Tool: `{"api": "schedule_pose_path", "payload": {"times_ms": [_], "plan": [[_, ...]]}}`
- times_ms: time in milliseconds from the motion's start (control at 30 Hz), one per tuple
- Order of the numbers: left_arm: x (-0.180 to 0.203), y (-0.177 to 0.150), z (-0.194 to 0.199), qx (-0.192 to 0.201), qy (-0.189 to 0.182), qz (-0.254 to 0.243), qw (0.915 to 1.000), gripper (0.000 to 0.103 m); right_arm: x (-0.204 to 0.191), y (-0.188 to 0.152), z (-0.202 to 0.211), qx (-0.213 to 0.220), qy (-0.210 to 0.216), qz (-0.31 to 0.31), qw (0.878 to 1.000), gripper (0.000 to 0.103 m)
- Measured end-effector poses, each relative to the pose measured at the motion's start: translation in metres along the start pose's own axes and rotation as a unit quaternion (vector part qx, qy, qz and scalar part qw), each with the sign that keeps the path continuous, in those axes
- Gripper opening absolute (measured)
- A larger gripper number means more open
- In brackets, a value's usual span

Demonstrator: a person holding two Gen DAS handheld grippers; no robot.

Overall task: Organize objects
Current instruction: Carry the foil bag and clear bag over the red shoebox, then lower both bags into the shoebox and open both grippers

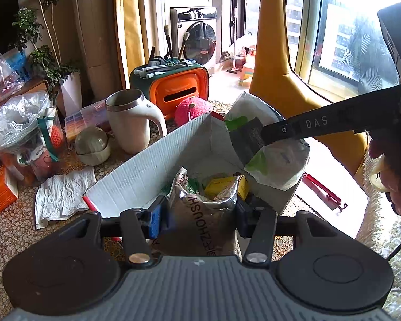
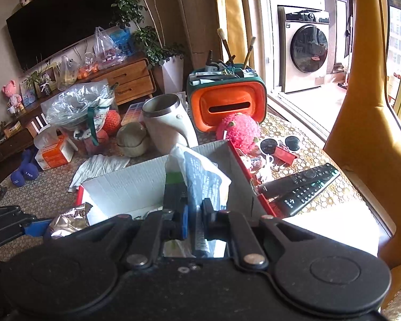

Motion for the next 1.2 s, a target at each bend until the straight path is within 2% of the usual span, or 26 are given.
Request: {"api": "schedule_pose_path", "payload": {"times_ms": [433, 600, 767, 933, 1100, 1200], "plan": [[0.005, 0.003, -0.069, -0.049, -0.007, -0.002, 0.9988, 0.051, 0.016, -0.006, -0.060, -0.043, -0.016, 0.031, 0.998, 0.009], [0.004, 0.000, -0.089, -0.071, -0.010, 0.001, 0.9975, 0.051, 0.012, -0.012, -0.072, -0.050, -0.018, 0.050, 0.997, 0.010], [0.001, -0.002, -0.104, -0.089, -0.014, 0.005, 0.9960, 0.051, 0.015, -0.013, -0.075, -0.053, -0.012, 0.044, 0.998, 0.010], [-0.001, -0.005, -0.117, -0.110, -0.020, 0.012, 0.9937, 0.051, 0.014, -0.011, -0.075, -0.055, -0.011, 0.045, 0.997, 0.017], [0.000, -0.005, -0.121, -0.116, -0.031, 0.012, 0.9927, 0.053, 0.016, -0.012, -0.076, -0.057, -0.016, 0.041, 0.997, 0.020], [0.003, -0.005, -0.121, -0.114, -0.031, 0.009, 0.9929, 0.054, 0.018, -0.013, -0.072, -0.055, -0.020, 0.041, 0.997, 0.027]]}}
Point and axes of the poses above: each gripper's, at about its wrist camera, not at the fingertips, and z roughly against the way its jaws point, x to its right, y to its top, the point moved 1 cm from there along -z, roughly the way its jaws point
